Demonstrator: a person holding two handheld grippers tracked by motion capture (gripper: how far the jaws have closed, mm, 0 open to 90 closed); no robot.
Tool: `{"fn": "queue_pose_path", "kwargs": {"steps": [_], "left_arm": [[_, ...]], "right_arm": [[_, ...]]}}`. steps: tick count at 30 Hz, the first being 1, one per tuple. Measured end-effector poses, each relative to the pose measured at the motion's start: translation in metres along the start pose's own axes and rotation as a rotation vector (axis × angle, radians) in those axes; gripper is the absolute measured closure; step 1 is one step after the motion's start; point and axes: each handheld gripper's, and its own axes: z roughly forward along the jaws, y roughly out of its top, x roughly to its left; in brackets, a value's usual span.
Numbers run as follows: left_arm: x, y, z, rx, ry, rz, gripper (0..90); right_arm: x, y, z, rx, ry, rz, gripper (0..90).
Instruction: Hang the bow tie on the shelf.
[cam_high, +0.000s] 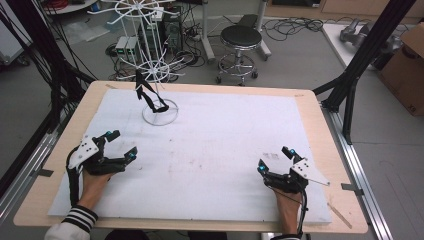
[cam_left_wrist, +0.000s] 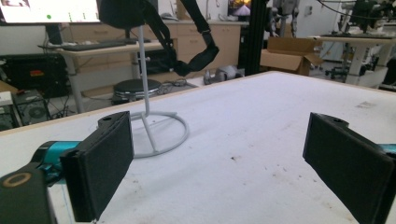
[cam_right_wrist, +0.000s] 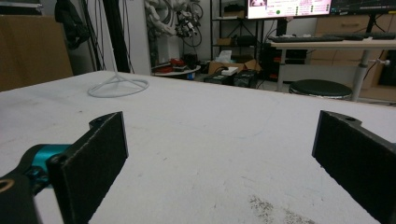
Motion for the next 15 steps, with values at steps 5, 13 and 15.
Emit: {"fn": "queue_pose_path", "kwargs": {"steps": [5, 13, 15], "left_arm": [[-0.0022, -0.0080, -0.0042, -0.034, 0.036, 0.003, 9.5], [-0.0024, -0.0092, -0.0050, -0.043, 0.049, -0.005, 10.1], [-0.0026, -0.0093, -0.0049, -0.045, 0.049, -0.003, 10.1]], "right_arm": [[0.0003, -0.0001, -0.0002, 0.000, 0.003, 0.005, 2.4], [0.0000, -0.0001, -0.0004, -0.003, 0.002, 0.003, 2.4], [0.0001, -0.0001, -0.0004, -0.003, 0.000, 0.003, 2.4]]}}
